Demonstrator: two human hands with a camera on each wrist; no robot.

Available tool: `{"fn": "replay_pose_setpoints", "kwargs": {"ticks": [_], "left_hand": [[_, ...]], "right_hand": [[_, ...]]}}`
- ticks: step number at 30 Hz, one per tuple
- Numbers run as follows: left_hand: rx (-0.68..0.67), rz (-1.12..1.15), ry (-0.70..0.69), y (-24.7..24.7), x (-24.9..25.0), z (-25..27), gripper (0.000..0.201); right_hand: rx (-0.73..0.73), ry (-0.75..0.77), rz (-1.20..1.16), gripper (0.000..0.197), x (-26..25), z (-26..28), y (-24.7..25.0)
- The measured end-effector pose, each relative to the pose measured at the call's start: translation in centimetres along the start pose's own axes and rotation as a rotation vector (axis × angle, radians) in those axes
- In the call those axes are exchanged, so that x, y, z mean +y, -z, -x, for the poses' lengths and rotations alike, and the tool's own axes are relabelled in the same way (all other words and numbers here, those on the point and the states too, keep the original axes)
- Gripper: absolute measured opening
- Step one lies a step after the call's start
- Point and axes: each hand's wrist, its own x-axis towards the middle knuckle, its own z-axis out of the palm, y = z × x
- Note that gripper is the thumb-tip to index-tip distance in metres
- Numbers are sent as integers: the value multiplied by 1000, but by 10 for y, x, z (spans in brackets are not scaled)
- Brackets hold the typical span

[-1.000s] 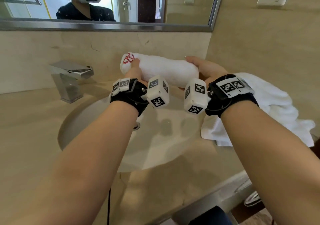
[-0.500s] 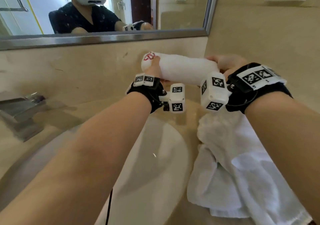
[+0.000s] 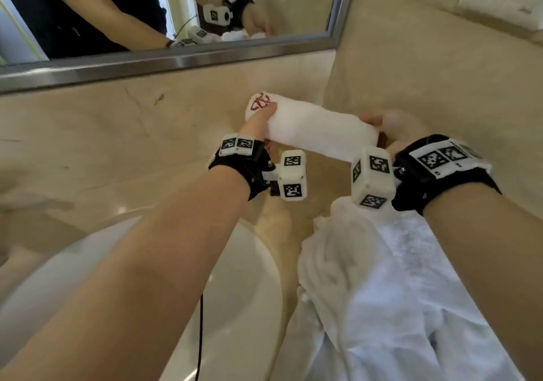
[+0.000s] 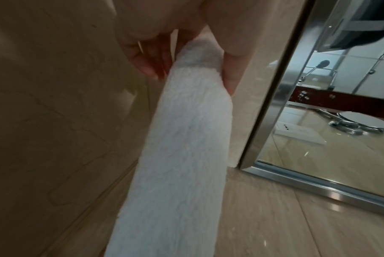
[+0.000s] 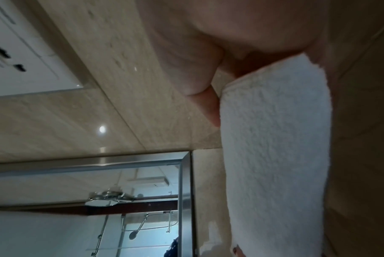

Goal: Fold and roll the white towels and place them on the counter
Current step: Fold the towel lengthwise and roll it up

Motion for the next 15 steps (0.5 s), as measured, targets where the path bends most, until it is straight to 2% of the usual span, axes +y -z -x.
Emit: {"fn": "replay_pose_setpoints", "kwargs": {"ticks": [2, 5, 7, 10, 12, 13, 15], "left_hand": [[-41, -15, 18, -5, 2, 2, 50], [-24, -68, 25, -18, 2, -7, 60], [-13, -124, 60, -25, 0, -13, 75], [62, -134, 134, -26, -20, -56, 100], [60, -200, 163, -29, -32, -80, 114], [44, -251, 167, -34, -32, -78, 112], [22, -378, 145, -47, -24, -60, 94]], "right_hand": [[-7, -46, -87, 19, -2, 2, 6], [64, -91, -157, 24, 4, 0, 10], [87, -127, -206, 25, 11, 1, 10], [122, -166, -251, 21, 19, -3, 8], [164, -154, -246, 29, 27, -8, 9], [179, -143, -240, 36, 29, -11, 10], [193, -156, -289, 45, 33, -20, 10]]}}
